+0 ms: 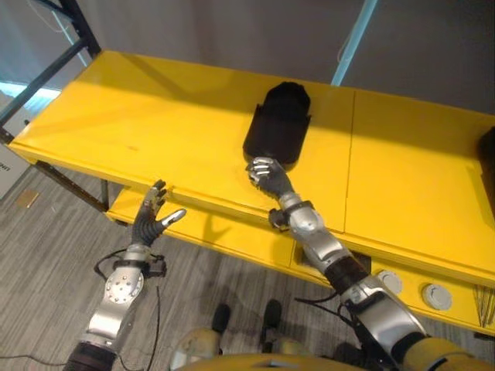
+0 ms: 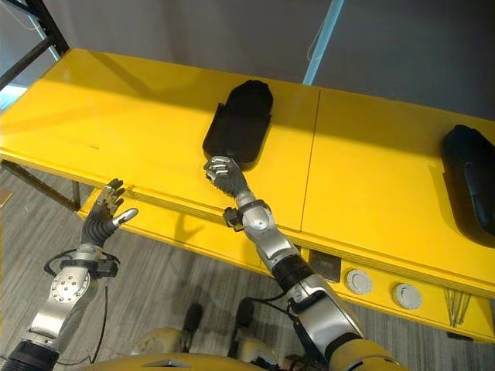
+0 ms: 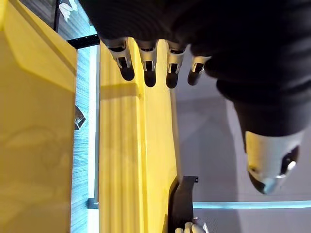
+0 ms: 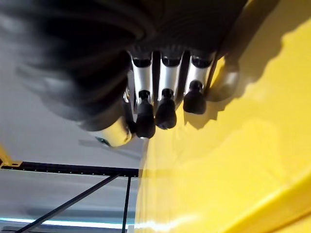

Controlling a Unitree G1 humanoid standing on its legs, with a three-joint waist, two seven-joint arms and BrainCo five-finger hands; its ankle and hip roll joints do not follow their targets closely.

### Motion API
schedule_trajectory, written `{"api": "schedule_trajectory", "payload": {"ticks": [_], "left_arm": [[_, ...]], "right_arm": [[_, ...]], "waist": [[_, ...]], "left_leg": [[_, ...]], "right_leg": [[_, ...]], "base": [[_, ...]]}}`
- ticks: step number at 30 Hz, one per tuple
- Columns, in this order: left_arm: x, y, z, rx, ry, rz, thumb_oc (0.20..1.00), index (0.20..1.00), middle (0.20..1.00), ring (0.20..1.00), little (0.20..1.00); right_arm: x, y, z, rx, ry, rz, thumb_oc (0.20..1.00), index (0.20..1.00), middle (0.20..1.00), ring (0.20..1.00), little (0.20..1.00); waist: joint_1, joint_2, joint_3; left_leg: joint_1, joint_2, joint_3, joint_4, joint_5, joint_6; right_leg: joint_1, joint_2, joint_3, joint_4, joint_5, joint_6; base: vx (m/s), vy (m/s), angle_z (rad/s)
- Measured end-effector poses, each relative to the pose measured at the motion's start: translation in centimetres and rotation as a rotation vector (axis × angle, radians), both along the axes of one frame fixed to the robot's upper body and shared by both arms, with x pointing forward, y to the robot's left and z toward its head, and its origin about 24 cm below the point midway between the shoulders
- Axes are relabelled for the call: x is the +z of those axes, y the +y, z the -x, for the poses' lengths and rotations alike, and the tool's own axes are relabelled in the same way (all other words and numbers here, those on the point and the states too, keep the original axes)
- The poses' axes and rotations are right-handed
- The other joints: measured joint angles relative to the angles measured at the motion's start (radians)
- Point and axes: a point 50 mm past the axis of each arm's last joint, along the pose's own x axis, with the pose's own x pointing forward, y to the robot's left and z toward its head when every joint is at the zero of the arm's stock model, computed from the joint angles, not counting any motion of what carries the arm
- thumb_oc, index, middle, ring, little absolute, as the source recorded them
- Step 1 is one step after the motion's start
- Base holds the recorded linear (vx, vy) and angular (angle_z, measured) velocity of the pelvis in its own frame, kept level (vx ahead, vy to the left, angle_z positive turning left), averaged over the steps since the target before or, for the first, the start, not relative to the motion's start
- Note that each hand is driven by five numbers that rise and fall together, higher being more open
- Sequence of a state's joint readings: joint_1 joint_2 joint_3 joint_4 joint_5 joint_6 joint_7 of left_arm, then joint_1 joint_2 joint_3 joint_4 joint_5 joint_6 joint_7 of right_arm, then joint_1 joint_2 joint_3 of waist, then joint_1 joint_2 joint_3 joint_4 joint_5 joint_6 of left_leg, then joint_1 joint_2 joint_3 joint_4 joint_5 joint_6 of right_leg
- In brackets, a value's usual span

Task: Move parts from the plastic box to the shelf.

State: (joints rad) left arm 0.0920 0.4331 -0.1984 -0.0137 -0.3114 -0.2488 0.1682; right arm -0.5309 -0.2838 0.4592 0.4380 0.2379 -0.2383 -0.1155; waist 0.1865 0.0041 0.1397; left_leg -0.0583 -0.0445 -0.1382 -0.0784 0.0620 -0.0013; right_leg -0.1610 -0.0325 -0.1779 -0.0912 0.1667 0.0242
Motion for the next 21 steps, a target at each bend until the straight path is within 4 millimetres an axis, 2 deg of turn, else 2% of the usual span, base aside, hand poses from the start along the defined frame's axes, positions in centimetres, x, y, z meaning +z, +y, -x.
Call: {"api": "schedule_trajectory", "payload": {"ticks": [5, 9, 13, 14, 15, 16, 18, 21], "left_arm": [[-0.1, 0.0, 0.0, 0.001, 0.004, -0.001, 1.0, 1.0, 1.0, 1.0, 1.0], [-0.1, 0.1, -0.1, 0.004, 0.005, -0.002, 1.0, 1.0, 1.0, 1.0, 1.0], [0.7, 0.5, -0.2, 0.023, -0.027, 0.005, 1.0, 1.0, 1.0, 1.0, 1.0], [1.1, 0.7, -0.2, 0.036, -0.045, 0.006, 1.0, 1.0, 1.0, 1.0, 1.0], [1.5, 1.1, -0.1, 0.048, -0.059, 0.007, 1.0, 1.0, 1.0, 1.0, 1.0], [2.3, 1.2, -0.1, 0.048, -0.09, 0.002, 1.0, 1.0, 1.0, 1.0, 1.0], [5.0, 1.0, 0.2, 0.026, -0.214, 0.008, 1.0, 1.0, 1.0, 1.0, 1.0], [7.4, 0.5, 0.3, -0.022, -0.338, -0.001, 1.0, 1.0, 1.0, 1.0, 1.0]], "right_arm": [[0.1, 0.0, 0.1, 0.002, -0.005, -0.009, 0.2, 0.2, 0.2, 0.2, 0.2], [-0.1, -0.2, 1.1, 0.01, -0.004, -0.044, 0.2, 0.2, 0.2, 0.2, 0.2], [1.0, -2.4, 6.1, 0.088, -0.064, -0.15, 0.2, 0.2, 0.2, 0.2, 0.2], [1.4, -3.1, 7.4, 0.1, -0.08, -0.168, 0.297, 0.297, 0.297, 0.297, 0.297], [1.7, -3.5, 7.9, 0.112, -0.089, -0.177, 0.777, 0.777, 0.777, 0.777, 0.777], [1.6, -4.6, 8.7, 0.108, -0.086, -0.182, 1.0, 1.0, 1.0, 1.0, 1.0], [2.0, -7.3, 10.9, 0.052, -0.106, -0.193, 1.0, 1.0, 1.0, 1.0, 1.0], [1.3, -8.8, 11.8, 0.033, -0.064, -0.143, 1.0, 1.0, 1.0, 1.0, 1.0]], "waist": [[-0.011, -0.004, 0.003], [-0.029, -0.009, 0.006], [-0.059, -0.016, 0.017], [-0.075, -0.017, 0.017], [-0.091, -0.017, 0.021], [-0.125, -0.022, 0.027], [-0.154, -0.026, 0.028], [-0.206, -0.024, 0.026]], "left_leg": [[0.001, -0.001, 0.001, 0.0, 0.0, 0.0], [0.004, -0.002, 0.006, 0.0, 0.0, 0.0], [0.012, -0.003, 0.029, 0.0, -0.004, 0.004], [0.017, -0.004, 0.034, 0.0, -0.006, 0.007], [0.026, -0.003, 0.038, 0.0, -0.008, 0.008], [0.044, -0.004, 0.056, 0.0, -0.011, 0.01], [0.063, -0.004, 0.081, 0.0, -0.02, 0.014], [0.1, -0.001, 0.112, -0.006, -0.046, 0.019]], "right_leg": [[0.0, 0.0, 0.002, 0.0, -0.001, 0.0], [0.0, 0.0, 0.007, 0.0, 0.0, 0.001], [0.003, 0.001, 0.025, 0.002, 0.002, 0.002], [0.004, 0.002, 0.034, 0.004, 0.004, 0.004], [0.011, 0.001, 0.035, 0.005, 0.005, 0.006], [0.024, 0.003, 0.051, 0.004, 0.007, 0.006], [0.033, 0.003, 0.07, 0.003, 0.004, 0.009], [0.056, 0.006, 0.09, 0.0, 0.001, 0.013]], "base": [[0.0, 0.0, 0.0], [-0.01, 0.017, -0.02], [-0.01, 0.043, -0.11], [0.0, 0.04, -0.25], [0.01, 0.051, -0.26], [0.02, 0.061, -0.31], [0.03, 0.044, -0.39], [0.01, 0.021, -0.33]]}}
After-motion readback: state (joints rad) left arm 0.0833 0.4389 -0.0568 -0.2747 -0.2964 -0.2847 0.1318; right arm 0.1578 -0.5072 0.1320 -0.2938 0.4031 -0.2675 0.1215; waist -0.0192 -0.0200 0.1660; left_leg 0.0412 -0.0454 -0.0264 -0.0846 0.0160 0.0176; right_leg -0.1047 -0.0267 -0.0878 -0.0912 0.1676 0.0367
